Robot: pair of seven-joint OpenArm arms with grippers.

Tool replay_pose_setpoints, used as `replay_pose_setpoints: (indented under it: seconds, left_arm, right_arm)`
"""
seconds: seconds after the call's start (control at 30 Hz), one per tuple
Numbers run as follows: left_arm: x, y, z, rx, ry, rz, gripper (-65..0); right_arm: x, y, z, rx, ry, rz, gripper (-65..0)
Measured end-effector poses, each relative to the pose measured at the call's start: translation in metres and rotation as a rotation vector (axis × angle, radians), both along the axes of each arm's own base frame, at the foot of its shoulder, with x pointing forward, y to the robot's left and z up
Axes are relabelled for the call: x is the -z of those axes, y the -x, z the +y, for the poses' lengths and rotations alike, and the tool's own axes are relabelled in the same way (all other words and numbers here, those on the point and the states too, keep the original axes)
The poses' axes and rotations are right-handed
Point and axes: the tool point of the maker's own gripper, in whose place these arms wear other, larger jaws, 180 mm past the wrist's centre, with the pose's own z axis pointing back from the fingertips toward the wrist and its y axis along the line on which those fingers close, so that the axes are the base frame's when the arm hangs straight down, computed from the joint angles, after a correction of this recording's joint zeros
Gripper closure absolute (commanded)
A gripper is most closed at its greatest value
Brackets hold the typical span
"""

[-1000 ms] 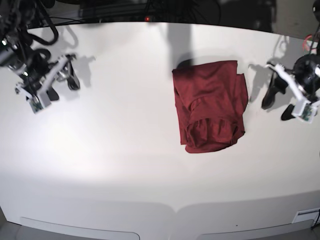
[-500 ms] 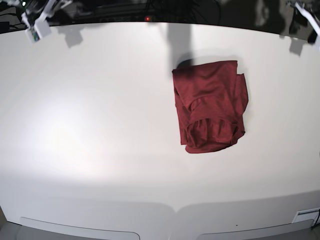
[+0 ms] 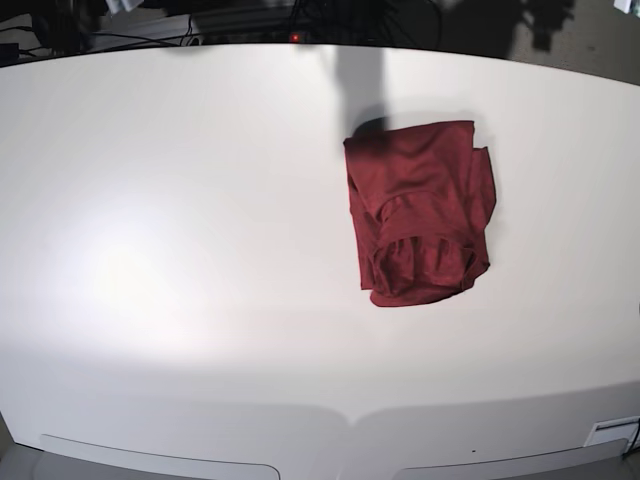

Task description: Fold the T-shirt properly

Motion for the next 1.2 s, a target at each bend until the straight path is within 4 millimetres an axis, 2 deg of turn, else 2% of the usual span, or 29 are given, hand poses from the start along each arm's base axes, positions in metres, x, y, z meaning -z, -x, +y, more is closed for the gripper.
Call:
replay_pose_setpoints:
  seconds: [0.07, 0.13, 0.2, 0.27, 0.33, 0.4, 0.53, 0.67, 0.77, 0.83, 0.93, 1.2]
  left_arm:
    - [0.037, 0.026, -0.003, -0.038, 0.02, 0.061, -35.0]
    - [0.067, 0.046, -0.015, -0.052, 0.053, 0.09, -35.0]
    - [0.09, 0.057, -0.032, -0.013, 0.084, 0.106, -35.0]
    - [0.107, 0.054, -0.054, 0.057, 0.125, 0.089, -35.0]
    - [0.12, 0.043, -0.07, 0.116, 0.145, 0.067, -35.0]
    - [0.136, 0.037, -0.071, 0.134, 0.088, 0.104, -35.0]
    - [0.159, 0.04, -0.076, 0.13, -0.042, 0.241, -35.0]
    - [0.167, 0.034, -0.092, 0.07, -0.066, 0.268, -35.0]
    - [0.168, 0.032, -0.095, 0.077, -0.065, 0.277, -35.0]
    - [0.169, 0.039, -0.094, 0.099, -0.076, 0.31, -35.0]
    - [0.168, 0.054, -0.094, 0.113, -0.078, 0.379, -35.0]
    - [0.169, 0.05, -0.1, 0.108, -0.068, 0.366, -35.0]
  right_arm:
    - [0.042, 0.039, -0.021, -0.106, 0.053, 0.13, -39.6]
    - [0.072, 0.074, -0.042, -0.18, 0.073, 0.263, -39.6]
    - [0.098, 0.089, -0.053, -0.189, 0.076, 0.333, -39.6]
    - [0.12, 0.09, -0.059, -0.173, 0.083, 0.351, -39.6]
    - [0.139, 0.082, -0.064, -0.151, 0.099, 0.34, -39.6]
    - [0.153, 0.066, -0.066, -0.148, 0.111, 0.3, -39.6]
    - [0.169, 0.034, -0.056, -0.238, 0.107, 0.229, -39.6]
    - [0.176, 0.009, -0.04, -0.281, 0.08, 0.184, -39.6]
    - [0.18, -0.009, -0.036, -0.332, 0.073, 0.107, -39.6]
    - [0.182, -0.02, -0.032, -0.356, 0.067, 0.063, -39.6]
    - [0.183, -0.031, -0.028, -0.365, 0.057, 0.027, -39.6]
    - [0.183, -0.032, -0.02, -0.426, 0.037, 0.025, -39.6]
